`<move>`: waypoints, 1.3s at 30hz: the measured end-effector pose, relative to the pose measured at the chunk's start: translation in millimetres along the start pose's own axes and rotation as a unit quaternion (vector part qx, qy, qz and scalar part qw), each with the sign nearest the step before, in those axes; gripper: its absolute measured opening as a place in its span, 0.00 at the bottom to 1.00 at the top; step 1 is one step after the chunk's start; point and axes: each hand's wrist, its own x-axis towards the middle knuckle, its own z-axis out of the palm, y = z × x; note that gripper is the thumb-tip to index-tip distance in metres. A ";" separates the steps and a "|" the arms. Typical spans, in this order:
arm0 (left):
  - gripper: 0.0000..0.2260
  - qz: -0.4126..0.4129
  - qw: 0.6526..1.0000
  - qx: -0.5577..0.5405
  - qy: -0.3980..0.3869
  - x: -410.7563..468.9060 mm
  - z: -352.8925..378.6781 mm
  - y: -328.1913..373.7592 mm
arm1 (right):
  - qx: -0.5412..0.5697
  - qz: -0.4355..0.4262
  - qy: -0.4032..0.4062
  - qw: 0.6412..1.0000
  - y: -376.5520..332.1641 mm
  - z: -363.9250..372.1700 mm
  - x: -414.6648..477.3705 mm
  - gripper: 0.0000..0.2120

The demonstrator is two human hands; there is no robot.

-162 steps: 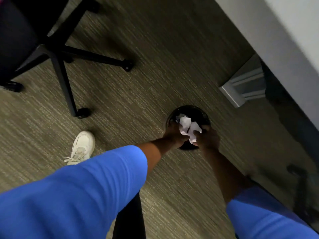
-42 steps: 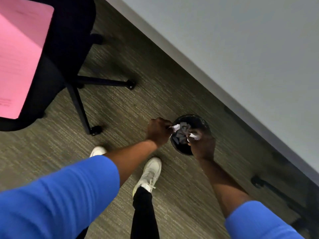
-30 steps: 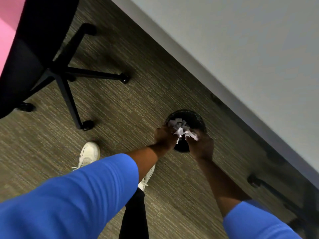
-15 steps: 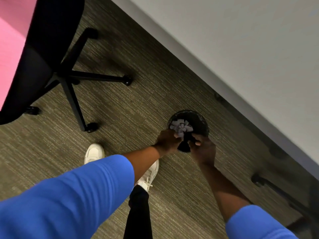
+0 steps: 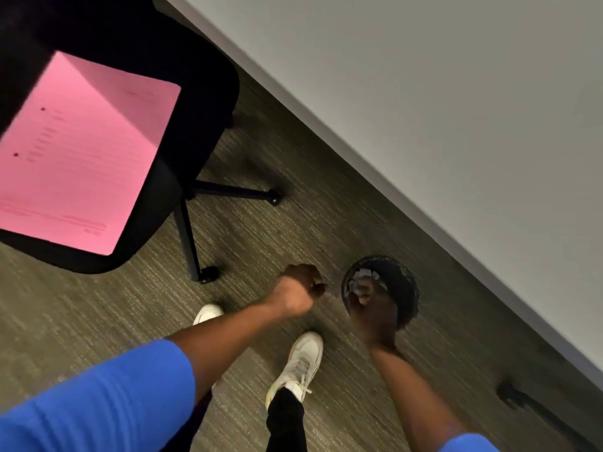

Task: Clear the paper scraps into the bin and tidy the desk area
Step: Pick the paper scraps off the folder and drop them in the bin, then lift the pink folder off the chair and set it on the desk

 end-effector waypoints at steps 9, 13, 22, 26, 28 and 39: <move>0.05 -0.081 0.987 -0.082 0.114 -29.0 -116.4 -69.4 | 0.064 0.015 -0.079 0.995 -109.4 40.4 -17.7 0.14; 0.09 -0.073 0.975 -0.132 0.165 -44.2 -169.1 -95.2 | 0.048 0.072 -0.137 0.987 -159.7 61.2 -28.7 0.05; 0.07 -0.064 0.948 -0.116 0.289 -74.8 -291.0 -169.5 | 0.075 -0.078 -0.095 0.990 -273.5 106.4 -49.1 0.13; 0.09 -0.109 0.939 -0.054 0.322 -86.2 -339.9 -202.8 | 0.102 -0.087 -0.123 0.983 -316.4 122.0 -62.9 0.14; 0.11 -0.141 0.932 0.022 0.332 -92.6 -361.5 -219.8 | 0.104 -0.084 -0.147 0.980 -336.9 127.6 -69.3 0.17; 0.35 -0.272 0.925 -0.007 0.266 -106.3 -399.1 -287.6 | 0.085 0.005 -0.185 0.979 -385.9 159.9 -72.9 0.35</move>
